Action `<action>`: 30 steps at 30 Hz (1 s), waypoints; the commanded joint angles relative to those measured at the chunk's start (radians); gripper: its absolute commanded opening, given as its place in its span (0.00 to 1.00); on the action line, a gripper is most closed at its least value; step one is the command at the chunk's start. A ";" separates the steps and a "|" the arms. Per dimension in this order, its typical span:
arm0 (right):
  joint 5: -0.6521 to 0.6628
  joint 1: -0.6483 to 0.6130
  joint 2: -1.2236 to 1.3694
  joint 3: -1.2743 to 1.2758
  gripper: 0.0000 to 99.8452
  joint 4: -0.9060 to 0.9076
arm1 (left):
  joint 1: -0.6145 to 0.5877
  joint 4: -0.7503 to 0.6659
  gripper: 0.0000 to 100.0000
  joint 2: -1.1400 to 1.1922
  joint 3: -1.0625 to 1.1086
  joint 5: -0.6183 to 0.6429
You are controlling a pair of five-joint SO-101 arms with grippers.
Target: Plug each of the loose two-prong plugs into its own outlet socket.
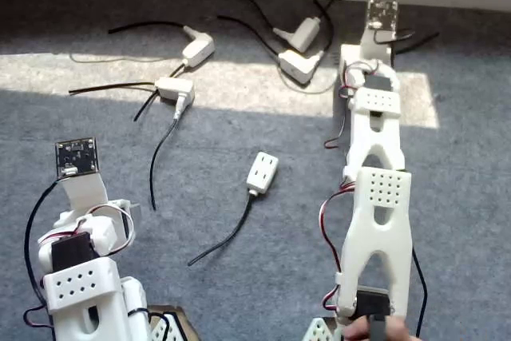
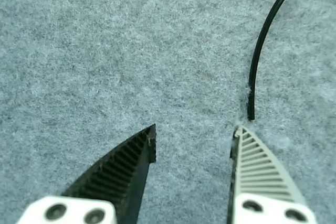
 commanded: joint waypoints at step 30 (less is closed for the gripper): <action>0.110 -0.008 0.176 -0.565 0.26 0.030 | -0.010 -0.015 0.24 -0.005 -0.002 0.006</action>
